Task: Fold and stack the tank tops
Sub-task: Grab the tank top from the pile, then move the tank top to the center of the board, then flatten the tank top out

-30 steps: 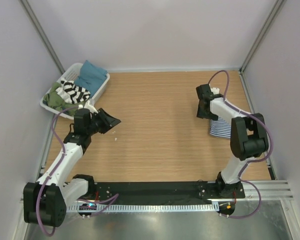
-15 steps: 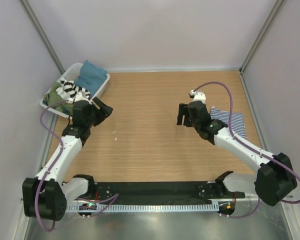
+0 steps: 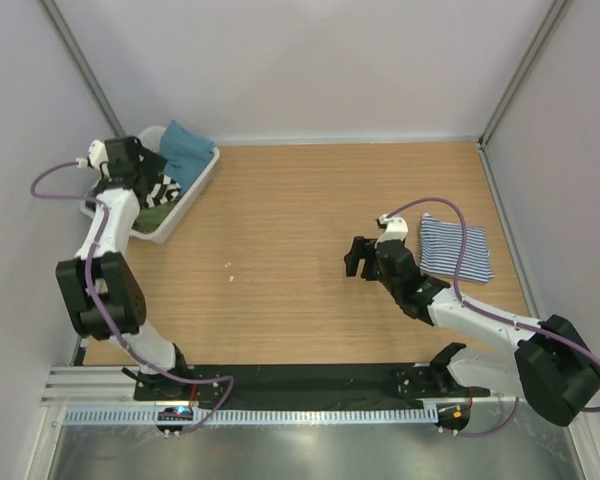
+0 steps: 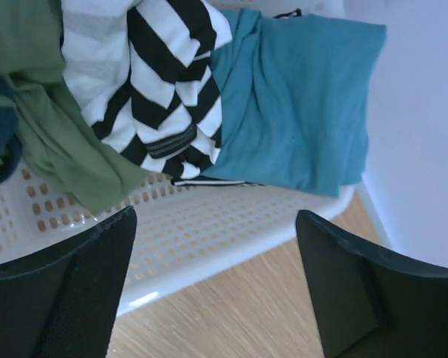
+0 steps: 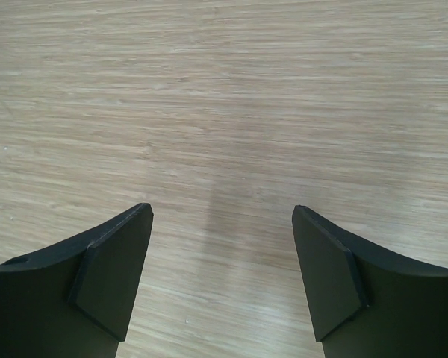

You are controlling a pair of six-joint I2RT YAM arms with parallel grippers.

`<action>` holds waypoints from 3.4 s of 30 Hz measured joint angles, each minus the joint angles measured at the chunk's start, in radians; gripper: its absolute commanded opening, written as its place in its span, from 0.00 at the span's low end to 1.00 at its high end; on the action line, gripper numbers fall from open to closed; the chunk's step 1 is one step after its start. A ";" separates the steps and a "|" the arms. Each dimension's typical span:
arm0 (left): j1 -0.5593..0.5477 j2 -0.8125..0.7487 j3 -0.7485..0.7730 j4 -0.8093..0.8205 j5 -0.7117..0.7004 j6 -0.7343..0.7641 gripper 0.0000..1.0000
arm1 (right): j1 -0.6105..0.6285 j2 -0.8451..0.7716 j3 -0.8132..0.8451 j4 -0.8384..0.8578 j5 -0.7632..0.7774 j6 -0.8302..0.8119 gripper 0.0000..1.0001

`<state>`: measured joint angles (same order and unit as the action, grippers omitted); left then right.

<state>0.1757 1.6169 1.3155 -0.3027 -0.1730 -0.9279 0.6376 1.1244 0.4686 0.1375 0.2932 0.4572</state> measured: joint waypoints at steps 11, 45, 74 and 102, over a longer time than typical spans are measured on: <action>0.002 0.484 0.602 -0.243 -0.165 0.207 0.72 | 0.046 0.056 -0.024 0.072 0.044 0.006 0.81; -0.209 -0.727 0.016 0.051 0.043 0.037 0.00 | 0.050 0.161 -0.013 0.080 0.101 0.008 0.81; -0.780 -0.542 -0.227 -0.029 0.243 0.006 0.01 | 0.052 0.031 -0.061 0.154 0.101 -0.039 0.58; -0.692 -0.429 -0.318 -0.196 -0.024 0.216 0.97 | 0.055 0.058 -0.087 0.230 -0.092 -0.064 0.40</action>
<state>-0.5159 1.1877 0.9974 -0.4984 -0.1974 -0.7116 0.6922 1.1820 0.3817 0.3676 0.2016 0.3935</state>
